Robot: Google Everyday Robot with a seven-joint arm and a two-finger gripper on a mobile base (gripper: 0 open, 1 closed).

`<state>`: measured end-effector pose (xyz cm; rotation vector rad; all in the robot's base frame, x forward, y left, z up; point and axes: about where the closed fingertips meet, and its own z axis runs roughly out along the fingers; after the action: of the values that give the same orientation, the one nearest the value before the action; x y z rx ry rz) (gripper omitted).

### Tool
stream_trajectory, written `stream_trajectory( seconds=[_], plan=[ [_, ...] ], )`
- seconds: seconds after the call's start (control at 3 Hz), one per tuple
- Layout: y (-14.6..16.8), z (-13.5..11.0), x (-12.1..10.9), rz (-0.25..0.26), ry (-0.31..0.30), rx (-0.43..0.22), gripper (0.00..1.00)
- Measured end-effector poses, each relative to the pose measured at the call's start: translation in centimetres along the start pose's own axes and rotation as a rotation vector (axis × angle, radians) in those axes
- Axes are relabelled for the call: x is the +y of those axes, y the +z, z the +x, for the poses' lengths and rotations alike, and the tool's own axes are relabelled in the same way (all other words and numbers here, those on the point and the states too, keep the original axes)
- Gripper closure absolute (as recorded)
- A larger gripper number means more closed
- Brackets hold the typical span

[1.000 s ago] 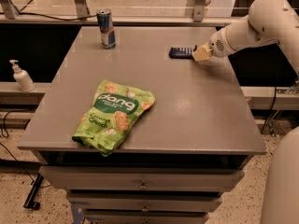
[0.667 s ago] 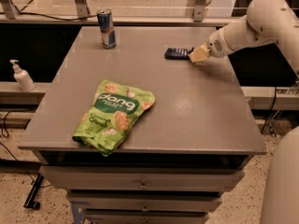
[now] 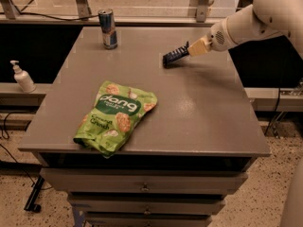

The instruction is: Move rxbar blueberry near green rice chip bag

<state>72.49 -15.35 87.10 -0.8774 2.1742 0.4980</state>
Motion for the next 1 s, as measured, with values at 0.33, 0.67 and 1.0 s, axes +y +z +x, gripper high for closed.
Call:
stream_trajectory(
  seconds=[0.33,0.67,1.0],
  plan=[
    [-1.4,-1.5,3.5,-0.015,-0.009,-0.006,1.0],
    [-2.5,-1.2,7.4,-0.015,0.016,-0.009,1.0],
    [-2.5,0.3,11.2,-0.015,0.061,-0.001,1.0]
  ],
)
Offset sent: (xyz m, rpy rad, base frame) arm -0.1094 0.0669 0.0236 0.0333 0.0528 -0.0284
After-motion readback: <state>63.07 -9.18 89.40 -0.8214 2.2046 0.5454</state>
